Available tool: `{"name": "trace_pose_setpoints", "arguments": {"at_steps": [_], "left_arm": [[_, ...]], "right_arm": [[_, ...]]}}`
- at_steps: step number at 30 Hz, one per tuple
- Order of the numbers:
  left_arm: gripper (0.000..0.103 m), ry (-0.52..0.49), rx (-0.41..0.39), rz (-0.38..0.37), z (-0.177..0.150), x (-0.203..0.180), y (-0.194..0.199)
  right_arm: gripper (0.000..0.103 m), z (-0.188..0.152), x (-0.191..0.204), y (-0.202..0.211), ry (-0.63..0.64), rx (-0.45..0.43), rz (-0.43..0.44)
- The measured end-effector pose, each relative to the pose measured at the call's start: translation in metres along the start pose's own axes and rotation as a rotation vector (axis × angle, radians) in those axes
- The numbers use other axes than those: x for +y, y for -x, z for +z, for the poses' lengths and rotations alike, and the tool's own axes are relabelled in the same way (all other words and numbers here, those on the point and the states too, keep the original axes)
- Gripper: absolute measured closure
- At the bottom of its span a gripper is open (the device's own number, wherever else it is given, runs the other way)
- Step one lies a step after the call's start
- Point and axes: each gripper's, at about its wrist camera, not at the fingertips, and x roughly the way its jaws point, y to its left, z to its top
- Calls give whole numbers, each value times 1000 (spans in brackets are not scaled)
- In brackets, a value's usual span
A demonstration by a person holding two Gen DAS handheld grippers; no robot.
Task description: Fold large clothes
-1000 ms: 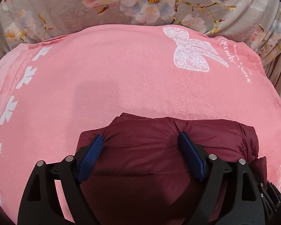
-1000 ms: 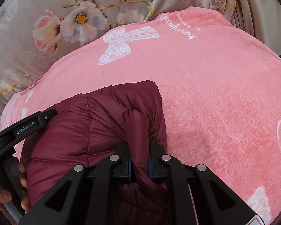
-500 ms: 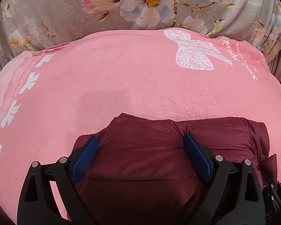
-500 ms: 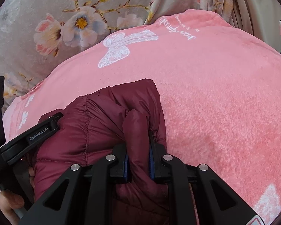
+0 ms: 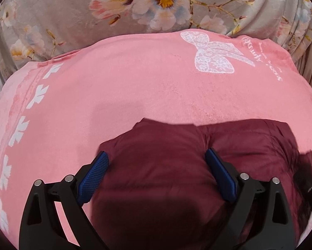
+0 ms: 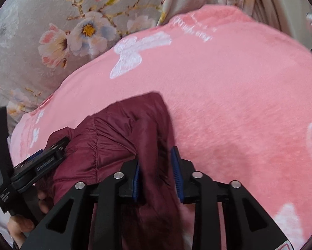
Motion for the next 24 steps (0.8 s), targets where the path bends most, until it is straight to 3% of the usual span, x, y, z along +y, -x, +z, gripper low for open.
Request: {"name": "trace_pose_setpoints", "arguments": {"at_steps": [3, 9, 19, 24], "left_arm": [[12, 10, 11, -21, -7, 7, 28], [11, 4, 30, -19, -37, -3, 47], [5, 30, 35, -5, -55, -4, 31], [5, 23, 11, 11, -59, -6, 27]], "right_arm": [[75, 6, 17, 32, 69, -57, -30], [81, -16, 58, 20, 242, 18, -14], [85, -47, 42, -4, 190, 3, -8], [85, -58, 48, -7, 227, -44, -52]]}}
